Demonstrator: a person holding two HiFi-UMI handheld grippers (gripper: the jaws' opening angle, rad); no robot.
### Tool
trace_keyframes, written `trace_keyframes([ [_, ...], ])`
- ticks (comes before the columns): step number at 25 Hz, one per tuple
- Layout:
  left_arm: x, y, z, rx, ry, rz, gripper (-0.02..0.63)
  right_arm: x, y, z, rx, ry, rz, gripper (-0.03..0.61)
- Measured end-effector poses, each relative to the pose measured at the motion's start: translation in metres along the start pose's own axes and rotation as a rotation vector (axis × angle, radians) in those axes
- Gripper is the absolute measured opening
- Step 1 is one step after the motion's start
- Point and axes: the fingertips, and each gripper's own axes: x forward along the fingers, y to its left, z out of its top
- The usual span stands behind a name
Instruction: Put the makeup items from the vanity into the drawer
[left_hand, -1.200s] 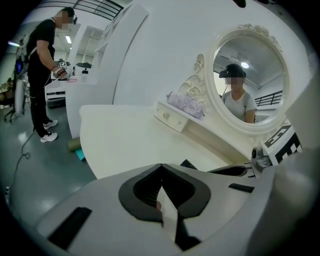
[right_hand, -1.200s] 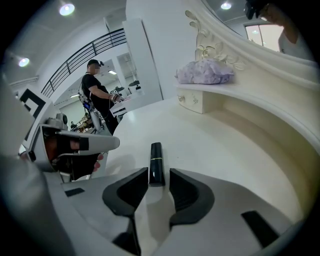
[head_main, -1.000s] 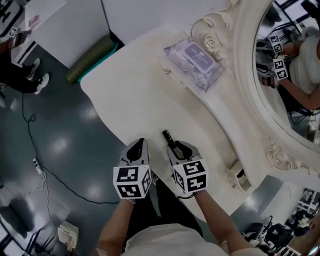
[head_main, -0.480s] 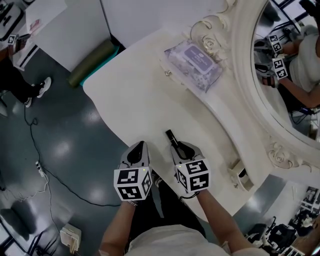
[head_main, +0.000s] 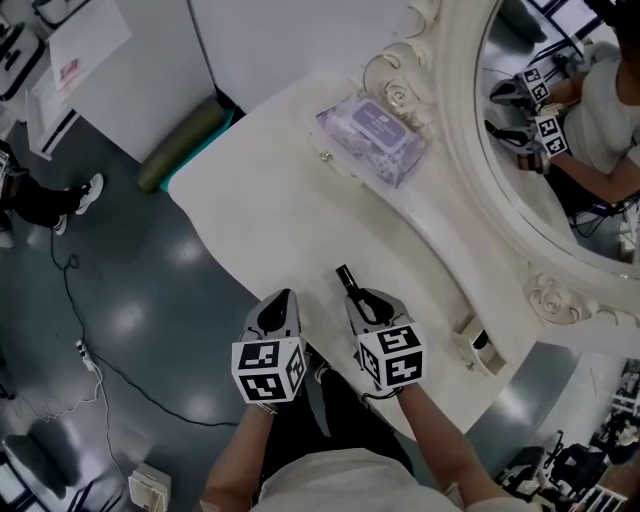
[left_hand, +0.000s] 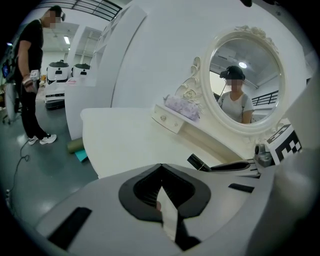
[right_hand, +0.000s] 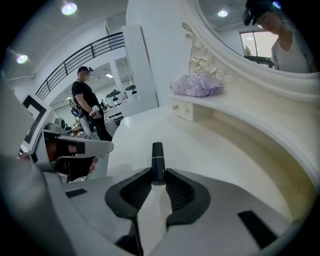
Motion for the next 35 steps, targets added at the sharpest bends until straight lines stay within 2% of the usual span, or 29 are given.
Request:
trace_keyframes([
  [6,-0.009,-0.028,0.010,0.058,0.007,-0.060,0.005,-0.030,-0.007,0.005,0.050,-0.051,-0.030,0.100],
  [16,0.000,-0.079,0.021,0.201,0.046,-0.222,0.006,-0.091,-0.033,0.006,0.179,-0.179,-0.171,0.100],
  [27,0.009,-0.154,0.024,0.348,0.064,-0.389,0.005,-0.162,-0.071,-0.022,0.336,-0.294,-0.338,0.100],
  [31,0.008,-0.181,0.017,0.381,0.071,-0.423,0.005,-0.180,-0.082,-0.036,0.362,-0.307,-0.365,0.100],
  [35,0.007,-0.205,0.003,0.407,0.080,-0.428,0.006,-0.192,-0.094,-0.050,0.368,-0.315,-0.355,0.100],
])
